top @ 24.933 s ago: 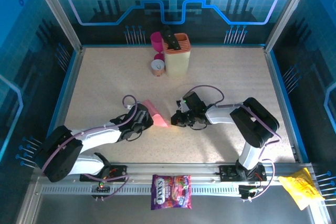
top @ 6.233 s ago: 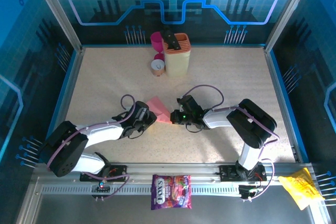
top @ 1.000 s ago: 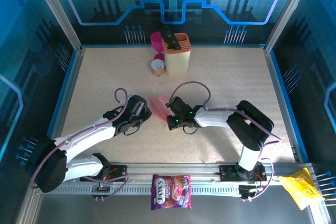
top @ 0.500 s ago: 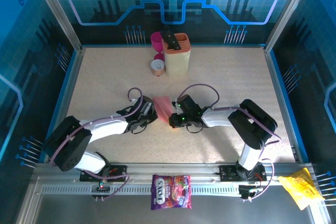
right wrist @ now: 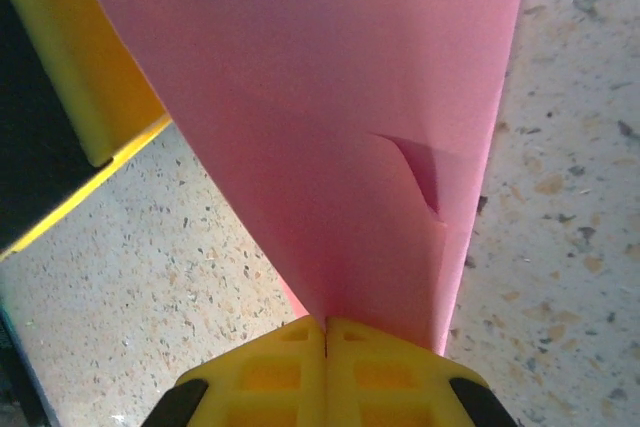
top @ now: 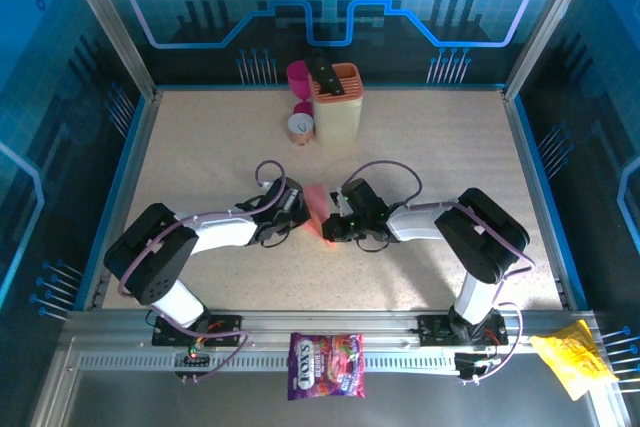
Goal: Fold a paper plane with a square sheet of paper (pick it up from the middle)
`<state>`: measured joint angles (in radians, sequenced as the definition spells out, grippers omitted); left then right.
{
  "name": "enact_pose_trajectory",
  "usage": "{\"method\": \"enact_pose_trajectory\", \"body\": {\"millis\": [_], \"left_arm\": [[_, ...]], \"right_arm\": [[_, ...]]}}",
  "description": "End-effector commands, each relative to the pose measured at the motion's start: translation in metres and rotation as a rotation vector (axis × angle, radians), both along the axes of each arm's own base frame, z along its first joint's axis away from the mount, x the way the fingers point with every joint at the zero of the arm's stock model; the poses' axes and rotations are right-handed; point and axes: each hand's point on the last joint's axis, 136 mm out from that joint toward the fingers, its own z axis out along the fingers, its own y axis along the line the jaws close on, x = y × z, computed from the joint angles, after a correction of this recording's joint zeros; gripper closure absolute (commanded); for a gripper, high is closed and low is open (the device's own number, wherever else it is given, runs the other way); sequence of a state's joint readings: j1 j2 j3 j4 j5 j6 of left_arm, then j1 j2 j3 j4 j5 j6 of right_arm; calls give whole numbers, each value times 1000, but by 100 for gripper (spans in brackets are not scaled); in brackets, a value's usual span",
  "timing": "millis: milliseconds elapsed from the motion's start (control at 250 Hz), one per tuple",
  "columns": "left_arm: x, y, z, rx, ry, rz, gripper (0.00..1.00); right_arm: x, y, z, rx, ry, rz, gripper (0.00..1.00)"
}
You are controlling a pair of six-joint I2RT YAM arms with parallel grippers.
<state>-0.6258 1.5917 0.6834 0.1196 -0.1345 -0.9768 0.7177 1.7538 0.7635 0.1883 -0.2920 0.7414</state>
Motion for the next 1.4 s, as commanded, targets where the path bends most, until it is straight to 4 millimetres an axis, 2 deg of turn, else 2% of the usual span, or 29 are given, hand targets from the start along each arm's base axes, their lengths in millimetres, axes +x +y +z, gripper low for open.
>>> {"method": "enact_pose_trajectory", "body": {"millis": [0,292,703,1318,1398], "left_arm": [[-6,8,-10,2,13,38,100],[-6,9,-23,25,42,36,100],[-22,24,-43,103,142,67,100],[-31,32,-57,154,207,79,100],[-32,32,-58,157,210,78,100]], "right_arm": [[-1,-2,-3,18,39,-9,100],[-2,-1,-4,32,59,-7,100],[1,-10,-9,37,79,-52,100],[5,-13,-4,87,118,-96,100],[10,-12,-1,113,107,-105,100]]}}
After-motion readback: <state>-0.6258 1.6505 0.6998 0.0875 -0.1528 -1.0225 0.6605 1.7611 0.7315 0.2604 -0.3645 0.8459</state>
